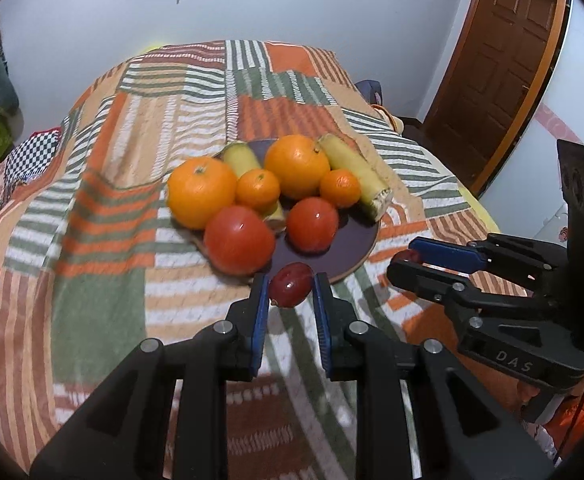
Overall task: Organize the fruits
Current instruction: 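Drop the date onto the plate with the left tool while the right tool drops its date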
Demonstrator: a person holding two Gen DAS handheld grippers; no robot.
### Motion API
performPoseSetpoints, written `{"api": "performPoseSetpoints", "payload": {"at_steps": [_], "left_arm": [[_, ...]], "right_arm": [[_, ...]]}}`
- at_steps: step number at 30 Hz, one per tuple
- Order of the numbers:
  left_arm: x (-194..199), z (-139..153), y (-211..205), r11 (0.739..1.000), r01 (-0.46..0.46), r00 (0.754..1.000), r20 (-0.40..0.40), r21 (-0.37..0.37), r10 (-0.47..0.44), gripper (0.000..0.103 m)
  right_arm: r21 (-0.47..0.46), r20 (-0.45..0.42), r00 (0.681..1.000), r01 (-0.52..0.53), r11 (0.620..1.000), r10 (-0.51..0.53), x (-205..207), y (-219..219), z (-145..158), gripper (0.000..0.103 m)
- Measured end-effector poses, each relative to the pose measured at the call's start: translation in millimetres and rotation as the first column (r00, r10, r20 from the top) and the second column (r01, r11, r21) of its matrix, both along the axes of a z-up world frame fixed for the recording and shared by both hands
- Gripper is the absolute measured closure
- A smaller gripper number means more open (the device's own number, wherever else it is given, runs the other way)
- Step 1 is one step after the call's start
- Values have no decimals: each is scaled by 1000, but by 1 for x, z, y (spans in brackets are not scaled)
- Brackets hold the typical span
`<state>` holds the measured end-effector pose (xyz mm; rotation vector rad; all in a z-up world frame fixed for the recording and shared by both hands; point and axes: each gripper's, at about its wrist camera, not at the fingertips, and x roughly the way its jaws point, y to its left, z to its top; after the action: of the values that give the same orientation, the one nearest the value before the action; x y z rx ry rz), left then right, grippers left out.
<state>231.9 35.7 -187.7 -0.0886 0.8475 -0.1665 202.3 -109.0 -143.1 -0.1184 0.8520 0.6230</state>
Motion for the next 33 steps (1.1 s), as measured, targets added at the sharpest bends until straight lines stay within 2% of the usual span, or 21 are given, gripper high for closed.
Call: {"api": "performPoseSetpoints", "payload": {"at_steps": [15, 21, 29, 33], "left_arm": [[38, -26, -18, 999, 42, 998, -57, 18, -41, 81], [45, -30, -21, 998, 45, 997, -63, 40, -42, 81], [41, -28, -17, 998, 50, 997, -67, 27, -48, 81], [38, -26, -15, 999, 41, 997, -72, 27, -39, 80]], "right_arm": [[-20, -11, 1000, -10, 1000, 10, 33, 2, -17, 75], [-30, -30, 999, -12, 999, 11, 36, 6, -25, 75], [-39, -54, 998, -21, 999, 19, 45, 10, -29, 75], [-41, -44, 999, -19, 999, 17, 42, 10, -26, 62]]}}
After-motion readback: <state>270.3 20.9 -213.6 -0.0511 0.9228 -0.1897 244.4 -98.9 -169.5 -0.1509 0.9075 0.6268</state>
